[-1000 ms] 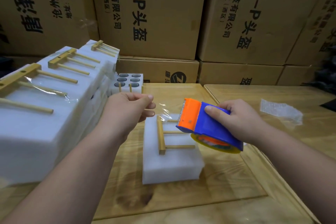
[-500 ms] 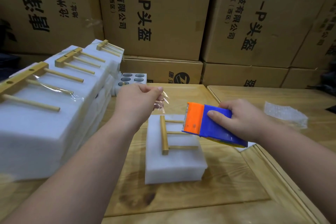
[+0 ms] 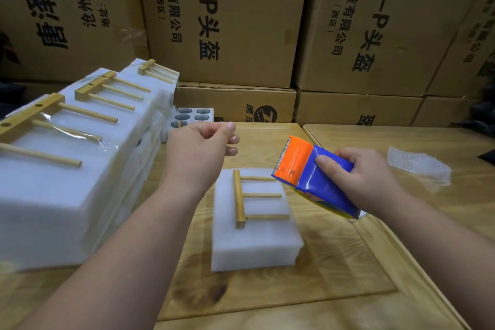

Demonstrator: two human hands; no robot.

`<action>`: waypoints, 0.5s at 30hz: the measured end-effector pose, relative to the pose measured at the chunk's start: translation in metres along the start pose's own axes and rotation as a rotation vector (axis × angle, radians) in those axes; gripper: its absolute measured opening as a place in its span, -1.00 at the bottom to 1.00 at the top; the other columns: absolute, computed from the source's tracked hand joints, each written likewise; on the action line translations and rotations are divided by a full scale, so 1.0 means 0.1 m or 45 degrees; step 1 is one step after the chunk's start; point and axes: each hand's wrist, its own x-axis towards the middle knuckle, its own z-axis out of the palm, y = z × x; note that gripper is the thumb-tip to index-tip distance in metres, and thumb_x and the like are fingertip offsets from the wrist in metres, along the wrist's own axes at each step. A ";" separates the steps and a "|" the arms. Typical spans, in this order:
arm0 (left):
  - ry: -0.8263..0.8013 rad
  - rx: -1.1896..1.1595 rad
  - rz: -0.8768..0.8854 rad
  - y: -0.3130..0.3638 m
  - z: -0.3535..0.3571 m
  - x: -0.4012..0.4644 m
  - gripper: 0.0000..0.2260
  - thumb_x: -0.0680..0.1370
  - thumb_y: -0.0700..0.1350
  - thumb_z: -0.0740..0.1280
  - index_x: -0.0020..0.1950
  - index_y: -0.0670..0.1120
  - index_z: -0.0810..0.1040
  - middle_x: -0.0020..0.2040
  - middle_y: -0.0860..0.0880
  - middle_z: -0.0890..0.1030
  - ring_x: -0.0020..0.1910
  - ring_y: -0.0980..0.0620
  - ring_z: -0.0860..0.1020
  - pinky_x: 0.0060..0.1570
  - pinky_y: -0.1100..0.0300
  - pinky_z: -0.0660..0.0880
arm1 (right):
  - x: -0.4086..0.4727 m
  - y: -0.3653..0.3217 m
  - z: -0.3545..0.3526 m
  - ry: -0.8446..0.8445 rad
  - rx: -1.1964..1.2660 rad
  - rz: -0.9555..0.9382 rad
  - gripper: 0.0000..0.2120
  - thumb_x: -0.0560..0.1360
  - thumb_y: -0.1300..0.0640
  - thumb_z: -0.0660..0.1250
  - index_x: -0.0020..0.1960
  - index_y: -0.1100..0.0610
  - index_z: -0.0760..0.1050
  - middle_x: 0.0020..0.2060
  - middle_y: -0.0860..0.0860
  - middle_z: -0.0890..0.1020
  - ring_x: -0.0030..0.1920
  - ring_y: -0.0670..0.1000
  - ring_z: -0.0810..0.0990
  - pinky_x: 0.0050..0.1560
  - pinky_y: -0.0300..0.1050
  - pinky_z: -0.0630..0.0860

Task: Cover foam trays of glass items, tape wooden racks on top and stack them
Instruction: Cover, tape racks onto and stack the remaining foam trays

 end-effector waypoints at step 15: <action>0.070 -0.101 -0.219 -0.24 -0.13 0.09 -0.87 0.60 -0.04 0.40 -0.03 -0.06 0.70 -0.21 0.02 0.74 -0.28 0.07 0.71 -0.28 0.24 0.54 | 0.41 -0.14 -0.22 -0.306 -0.273 -0.136 -0.37 0.32 -0.54 0.10 -0.38 0.03 0.45 -0.46 -0.12 0.55 -0.46 -0.10 0.48 -0.42 -0.09 0.32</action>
